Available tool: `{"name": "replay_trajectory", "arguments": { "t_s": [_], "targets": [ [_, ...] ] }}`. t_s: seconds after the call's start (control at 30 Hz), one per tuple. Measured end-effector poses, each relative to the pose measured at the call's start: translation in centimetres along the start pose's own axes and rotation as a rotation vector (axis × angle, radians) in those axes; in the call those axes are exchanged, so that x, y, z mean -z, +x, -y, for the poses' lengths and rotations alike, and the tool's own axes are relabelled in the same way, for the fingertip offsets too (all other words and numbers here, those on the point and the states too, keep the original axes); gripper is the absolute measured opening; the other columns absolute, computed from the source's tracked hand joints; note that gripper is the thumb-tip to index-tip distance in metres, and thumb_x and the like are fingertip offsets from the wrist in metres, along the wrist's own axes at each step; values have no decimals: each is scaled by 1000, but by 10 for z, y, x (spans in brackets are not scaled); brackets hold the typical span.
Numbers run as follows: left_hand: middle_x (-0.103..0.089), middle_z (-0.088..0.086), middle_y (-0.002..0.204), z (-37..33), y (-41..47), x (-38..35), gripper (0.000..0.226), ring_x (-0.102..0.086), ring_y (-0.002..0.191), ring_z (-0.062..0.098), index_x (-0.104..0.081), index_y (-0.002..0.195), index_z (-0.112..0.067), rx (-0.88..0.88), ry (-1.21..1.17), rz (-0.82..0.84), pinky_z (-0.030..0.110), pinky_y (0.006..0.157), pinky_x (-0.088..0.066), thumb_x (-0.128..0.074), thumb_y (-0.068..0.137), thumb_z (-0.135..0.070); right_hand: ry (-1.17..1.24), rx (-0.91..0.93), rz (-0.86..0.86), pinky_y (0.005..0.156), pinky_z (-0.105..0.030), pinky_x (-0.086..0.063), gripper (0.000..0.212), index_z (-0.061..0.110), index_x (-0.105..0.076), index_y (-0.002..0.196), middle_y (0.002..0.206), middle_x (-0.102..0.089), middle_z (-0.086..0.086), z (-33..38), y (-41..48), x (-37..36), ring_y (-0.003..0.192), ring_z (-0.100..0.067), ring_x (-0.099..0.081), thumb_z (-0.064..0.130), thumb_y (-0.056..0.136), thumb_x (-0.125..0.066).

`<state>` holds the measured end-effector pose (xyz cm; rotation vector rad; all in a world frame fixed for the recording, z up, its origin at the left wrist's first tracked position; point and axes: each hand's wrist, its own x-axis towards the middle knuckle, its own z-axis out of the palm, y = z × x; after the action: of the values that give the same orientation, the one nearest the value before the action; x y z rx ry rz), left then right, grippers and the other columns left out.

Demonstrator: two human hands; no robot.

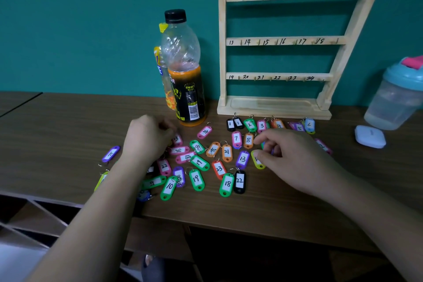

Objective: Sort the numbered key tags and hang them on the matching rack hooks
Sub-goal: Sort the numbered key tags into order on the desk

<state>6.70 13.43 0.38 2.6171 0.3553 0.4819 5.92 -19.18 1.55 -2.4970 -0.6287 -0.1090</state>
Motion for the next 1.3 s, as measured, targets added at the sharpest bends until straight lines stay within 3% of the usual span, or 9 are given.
{"name": "replay_trajectory", "arguments": {
  "t_s": [0.23, 0.37, 0.47, 0.57, 0.63, 0.8, 0.97, 1.2, 1.3],
  "targets": [
    [-72, -17, 74, -17, -22, 24, 14, -62, 77, -14, -76, 81, -30, -28, -175, -86, 5, 53, -39, -73, 92, -23, 67, 19, -144, 69, -8, -38, 12, 34, -74, 107, 89, -69, 21, -5, 7, 6, 87, 8, -62, 25, 100, -70],
    [-72, -21, 79, -33, -36, 32, 11, -67, 76, -2, -74, 82, -32, -86, -310, -95, 19, 67, -48, -79, 90, -29, 168, 6, -193, 67, -12, -40, 12, 36, -76, 108, 91, -73, 19, -5, 7, 12, 88, 5, -64, 28, 101, -71],
    [-73, -20, 82, -48, -48, 32, 9, -68, 79, -1, -74, 83, -30, -174, -326, -40, 14, 67, -48, -79, 90, -28, 241, 45, -135, 71, -17, -45, 9, 38, -76, 105, 92, -73, 19, 3, 4, 11, 91, 2, -66, 41, 99, -70],
    [-74, -15, 82, -63, -58, 24, 10, -63, 66, 0, -74, 83, -31, -253, -351, 43, 12, 61, -44, -81, 90, -26, 324, 76, -69, 76, -25, -52, 10, 38, -77, 100, 91, -74, 16, 12, 1, 7, 91, -4, -68, 47, 96, -73],
    [-74, -14, 80, -71, -64, 16, 10, -59, 60, -2, -75, 83, -31, -292, -361, 74, 12, 59, -41, -82, 89, -26, 362, 89, -42, 78, -31, -55, 10, 35, -78, 98, 88, -75, 13, 16, 2, 2, 88, -7, -69, 44, 94, -76],
    [-74, -12, 78, -84, -69, 4, 11, -69, 76, 9, -76, 85, -31, -359, -394, 112, 19, 66, -51, -82, 88, -22, 417, 75, 17, 86, -43, -61, 8, 28, -78, 99, 89, -78, 10, 16, 8, -5, 87, -7, -74, 28, 92, -83],
    [-74, -13, 77, -89, -70, 0, 11, -67, 74, 9, -77, 85, -31, -357, -448, 144, 15, 64, -47, -84, 88, -22, 419, 40, 78, 87, -40, -61, 27, 28, -72, 116, 91, -79, 9, 15, 10, 1, 87, -6, -74, 27, 92, -83],
    [-75, -18, 82, -84, -70, -3, 11, -68, 82, 4, -76, 93, -31, -318, -396, 208, 11, 68, -46, -85, 87, -27, 381, -30, 10, 81, -47, -64, 13, 28, -75, 93, 85, -78, 8, 4, 20, -5, 77, -7, -74, 18, 90, -83],
    [-73, -17, 87, -82, -77, -7, 18, -66, 85, 4, -75, 94, -34, -354, -287, 284, 13, 68, -44, -87, 83, -41, 330, -114, -29, 73, -40, -63, 10, 28, -76, 89, 80, -78, 8, -1, 25, -7, 69, -5, -72, 24, 88, -85]
  ]
}}
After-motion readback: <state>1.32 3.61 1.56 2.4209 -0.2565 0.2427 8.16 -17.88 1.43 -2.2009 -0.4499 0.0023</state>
